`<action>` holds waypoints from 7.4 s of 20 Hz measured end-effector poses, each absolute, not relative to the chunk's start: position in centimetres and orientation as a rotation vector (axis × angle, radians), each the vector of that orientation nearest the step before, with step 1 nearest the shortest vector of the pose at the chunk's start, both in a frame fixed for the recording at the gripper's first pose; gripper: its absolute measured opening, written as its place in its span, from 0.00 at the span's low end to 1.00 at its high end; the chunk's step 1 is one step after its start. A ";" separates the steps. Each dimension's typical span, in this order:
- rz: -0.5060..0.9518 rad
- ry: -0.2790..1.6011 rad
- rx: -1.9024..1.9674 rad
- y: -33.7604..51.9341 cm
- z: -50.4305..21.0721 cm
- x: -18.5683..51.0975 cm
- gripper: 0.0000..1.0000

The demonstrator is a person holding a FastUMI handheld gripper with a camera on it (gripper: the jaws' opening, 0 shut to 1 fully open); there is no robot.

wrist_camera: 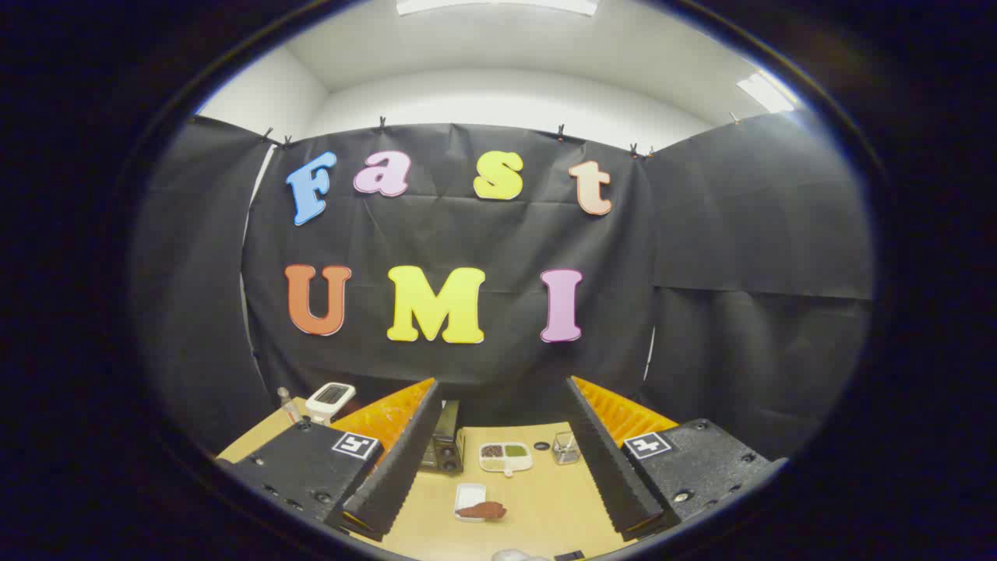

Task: Open the toaster oven, put the food inside, and close the toaster oven door.

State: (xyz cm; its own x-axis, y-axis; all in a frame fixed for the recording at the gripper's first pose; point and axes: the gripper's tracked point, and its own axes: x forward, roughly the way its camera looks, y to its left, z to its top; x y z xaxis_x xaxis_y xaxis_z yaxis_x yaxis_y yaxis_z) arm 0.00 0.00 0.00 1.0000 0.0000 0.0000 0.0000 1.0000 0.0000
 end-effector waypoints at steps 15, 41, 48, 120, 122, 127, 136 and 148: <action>-0.064 0.037 0.009 -0.2 -0.5 0.8 0.99; 0.095 0.174 -0.007 25.5 -21.7 24.0 0.99; 0.075 0.245 -0.022 28.7 -28.8 30.6 1.00; 0.143 0.610 -0.046 2.2 -41.2 19.1 1.00; 0.181 0.641 -0.022 -1.2 -42.0 19.5 1.00; 0.383 0.823 0.198 -2.1 -45.6 17.8 0.93; 0.565 1.046 0.623 0.9 -47.3 15.6 0.37; 0.566 0.923 0.656 2.4 -39.1 16.7 0.16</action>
State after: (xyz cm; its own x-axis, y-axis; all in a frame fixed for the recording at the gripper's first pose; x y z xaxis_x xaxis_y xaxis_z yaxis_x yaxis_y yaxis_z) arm 16.69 2.38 -39.10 0.4878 0.6909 -0.5335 -0.1618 0.6721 0.7225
